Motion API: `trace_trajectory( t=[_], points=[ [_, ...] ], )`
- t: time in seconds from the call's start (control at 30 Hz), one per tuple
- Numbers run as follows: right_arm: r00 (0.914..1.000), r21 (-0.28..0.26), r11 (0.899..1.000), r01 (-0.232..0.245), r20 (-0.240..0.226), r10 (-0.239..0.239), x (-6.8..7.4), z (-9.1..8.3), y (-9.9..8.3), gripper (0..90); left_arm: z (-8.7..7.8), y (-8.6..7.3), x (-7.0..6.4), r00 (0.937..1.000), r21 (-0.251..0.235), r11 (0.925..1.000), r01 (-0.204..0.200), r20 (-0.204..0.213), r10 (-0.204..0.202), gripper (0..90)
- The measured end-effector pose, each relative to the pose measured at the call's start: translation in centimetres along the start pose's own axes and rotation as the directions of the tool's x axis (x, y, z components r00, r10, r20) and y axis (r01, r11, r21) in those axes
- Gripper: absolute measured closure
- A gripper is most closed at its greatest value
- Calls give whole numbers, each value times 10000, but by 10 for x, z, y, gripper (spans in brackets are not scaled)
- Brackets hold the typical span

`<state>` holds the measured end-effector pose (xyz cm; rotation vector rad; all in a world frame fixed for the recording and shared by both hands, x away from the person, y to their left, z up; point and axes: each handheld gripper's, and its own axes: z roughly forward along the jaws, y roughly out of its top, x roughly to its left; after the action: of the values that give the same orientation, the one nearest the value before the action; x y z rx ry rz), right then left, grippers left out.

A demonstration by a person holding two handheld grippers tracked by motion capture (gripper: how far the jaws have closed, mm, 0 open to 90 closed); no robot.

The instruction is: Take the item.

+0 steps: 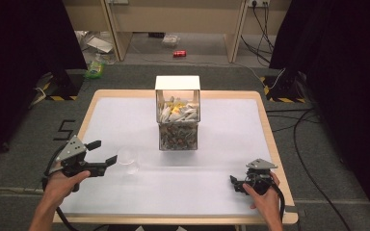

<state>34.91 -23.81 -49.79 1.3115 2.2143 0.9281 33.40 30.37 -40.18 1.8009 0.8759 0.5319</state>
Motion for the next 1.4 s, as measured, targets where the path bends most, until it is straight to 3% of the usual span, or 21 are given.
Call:
trace_trajectory(
  t=[0.77, 1.0, 1.17, 1.4],
  points=[
    [10000, 12, 10000, -4, -1, 4, 0, 0, 0, 78, 20, 41, -21, 9956, -471, 9988, -114, 927, 157, 171],
    [10000, 14, 10000, -5, -1, 5, 0, 0, 0, 77, 36, 58, -35, 9903, -401, 9978, -532, 1261, 579, 158],
    [10000, 16, 10000, -5, -2, 5, 0, 0, 0, 77, 45, 69, -44, 9860, -428, 9973, -591, 1535, 650, 174],
    [10000, 17, 10000, 5, 0, -5, 0, 0, 0, 77, 55, 82, -54, 9823, -492, 9952, -845, 1633, 915, 176]
  ],
)
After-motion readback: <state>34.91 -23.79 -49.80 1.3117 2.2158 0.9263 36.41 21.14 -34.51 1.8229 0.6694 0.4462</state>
